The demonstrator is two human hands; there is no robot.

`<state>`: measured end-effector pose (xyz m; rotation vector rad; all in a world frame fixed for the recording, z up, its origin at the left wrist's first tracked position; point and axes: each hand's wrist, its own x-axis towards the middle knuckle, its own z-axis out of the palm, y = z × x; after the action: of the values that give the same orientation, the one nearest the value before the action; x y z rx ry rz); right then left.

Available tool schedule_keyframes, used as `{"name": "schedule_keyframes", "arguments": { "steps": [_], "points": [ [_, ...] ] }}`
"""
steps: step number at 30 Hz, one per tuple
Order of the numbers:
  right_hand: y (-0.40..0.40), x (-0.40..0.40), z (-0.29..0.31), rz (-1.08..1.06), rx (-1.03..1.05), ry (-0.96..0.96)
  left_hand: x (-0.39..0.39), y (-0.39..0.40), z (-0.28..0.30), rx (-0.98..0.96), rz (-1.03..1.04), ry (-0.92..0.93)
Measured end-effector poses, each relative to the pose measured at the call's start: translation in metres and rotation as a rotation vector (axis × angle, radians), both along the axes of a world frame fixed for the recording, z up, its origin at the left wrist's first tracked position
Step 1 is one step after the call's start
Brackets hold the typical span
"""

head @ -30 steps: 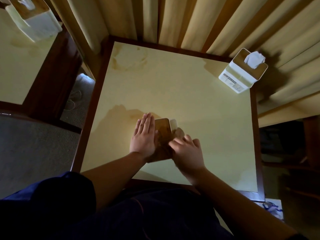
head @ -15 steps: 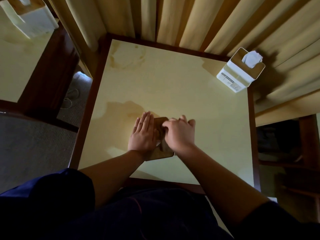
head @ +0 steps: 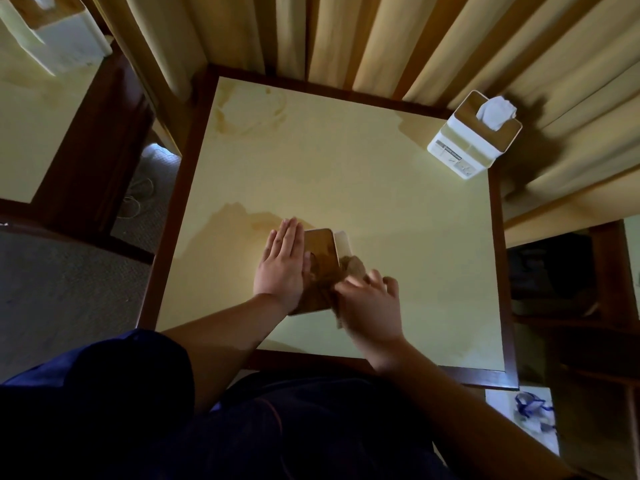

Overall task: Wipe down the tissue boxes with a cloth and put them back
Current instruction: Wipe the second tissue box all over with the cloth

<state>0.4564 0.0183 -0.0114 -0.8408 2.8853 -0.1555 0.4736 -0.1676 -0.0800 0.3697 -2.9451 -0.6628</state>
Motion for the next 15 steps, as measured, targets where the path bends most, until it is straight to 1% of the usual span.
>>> {"name": "schedule_keyframes", "arguments": {
  "steps": [3,7,9,12,15],
  "points": [
    [0.011,0.011,-0.003,0.005,-0.011,-0.034,0.000,0.001,0.003,-0.001,0.004,0.000],
    [-0.004,0.001,-0.002,-0.036,0.032,-0.090,0.000,-0.001,0.001,0.021,-0.011,-0.006],
    [-0.016,-0.011,0.003,-0.036,0.051,-0.095,-0.001,-0.002,-0.004,0.010,-0.016,0.000],
    [-0.038,-0.036,0.011,-0.062,0.060,-0.154,-0.001,-0.001,-0.005,0.005,-0.005,-0.001],
    [-0.066,-0.065,0.015,-0.091,0.072,-0.141,-0.001,0.002,0.000,0.019,0.005,0.041]
  ]
}}
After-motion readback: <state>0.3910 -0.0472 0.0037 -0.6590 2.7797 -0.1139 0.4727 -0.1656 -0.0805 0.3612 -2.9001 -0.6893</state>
